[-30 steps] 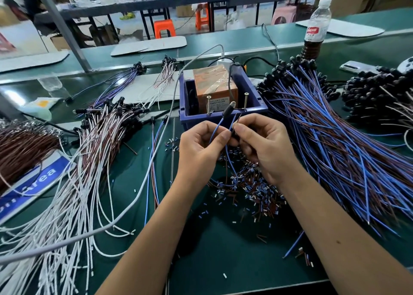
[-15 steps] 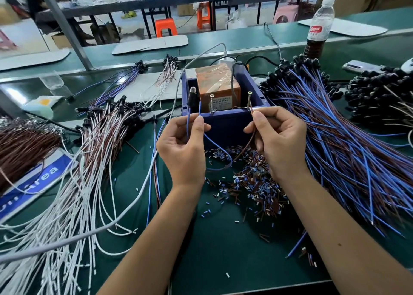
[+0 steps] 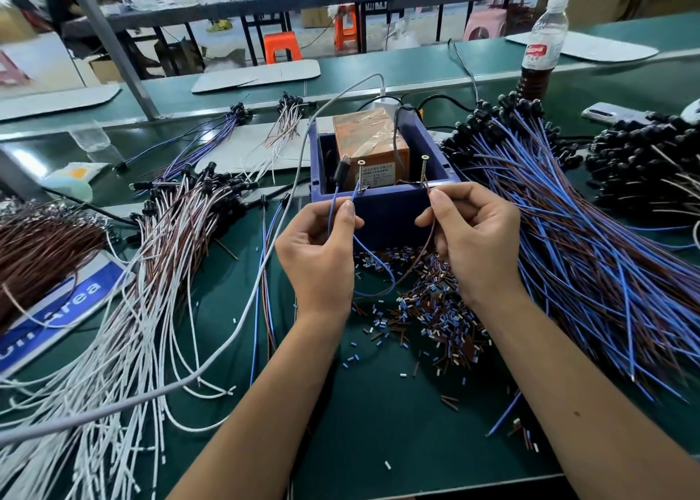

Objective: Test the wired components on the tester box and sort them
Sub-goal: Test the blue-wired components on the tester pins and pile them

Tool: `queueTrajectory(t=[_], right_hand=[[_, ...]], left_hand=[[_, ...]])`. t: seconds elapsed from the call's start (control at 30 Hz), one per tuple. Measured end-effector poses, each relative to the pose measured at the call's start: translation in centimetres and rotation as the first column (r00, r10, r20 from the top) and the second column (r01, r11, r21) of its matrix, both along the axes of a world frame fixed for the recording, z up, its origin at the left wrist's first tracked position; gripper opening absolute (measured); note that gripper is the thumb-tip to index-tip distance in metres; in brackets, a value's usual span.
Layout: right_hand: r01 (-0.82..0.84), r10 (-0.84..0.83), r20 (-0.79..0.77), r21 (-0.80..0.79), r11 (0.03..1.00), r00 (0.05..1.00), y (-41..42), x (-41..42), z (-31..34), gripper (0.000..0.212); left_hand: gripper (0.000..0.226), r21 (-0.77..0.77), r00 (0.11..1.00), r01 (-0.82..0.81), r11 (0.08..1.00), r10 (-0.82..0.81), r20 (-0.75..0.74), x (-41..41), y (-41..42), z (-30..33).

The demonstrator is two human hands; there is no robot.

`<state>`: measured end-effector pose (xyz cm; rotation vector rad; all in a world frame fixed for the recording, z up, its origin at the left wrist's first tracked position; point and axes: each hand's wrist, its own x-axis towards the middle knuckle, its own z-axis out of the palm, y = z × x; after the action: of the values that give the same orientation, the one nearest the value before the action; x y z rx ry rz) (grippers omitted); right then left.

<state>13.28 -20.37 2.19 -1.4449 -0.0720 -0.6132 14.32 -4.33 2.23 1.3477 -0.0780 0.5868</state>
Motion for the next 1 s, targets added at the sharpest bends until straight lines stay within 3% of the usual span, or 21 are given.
queueTrajectory(t=[0.8, 1.0], right_hand=[[0.026, -0.024, 0.018, -0.076, 0.997, 1.0, -0.22, 0.31, -0.13, 0.01], [0.026, -0.026, 0.022, -0.037, 0.999, 0.999, -0.1, 0.14, 0.06, 0.01]], left_hand=[[0.019, -0.035, 1.0, -0.009, 0.999, 0.008, -0.005, -0.17, 0.04, 0.18], [0.017, -0.056, 0.997, -0.08, 0.995, 0.081, 0.015, -0.35, 0.08, 0.34]])
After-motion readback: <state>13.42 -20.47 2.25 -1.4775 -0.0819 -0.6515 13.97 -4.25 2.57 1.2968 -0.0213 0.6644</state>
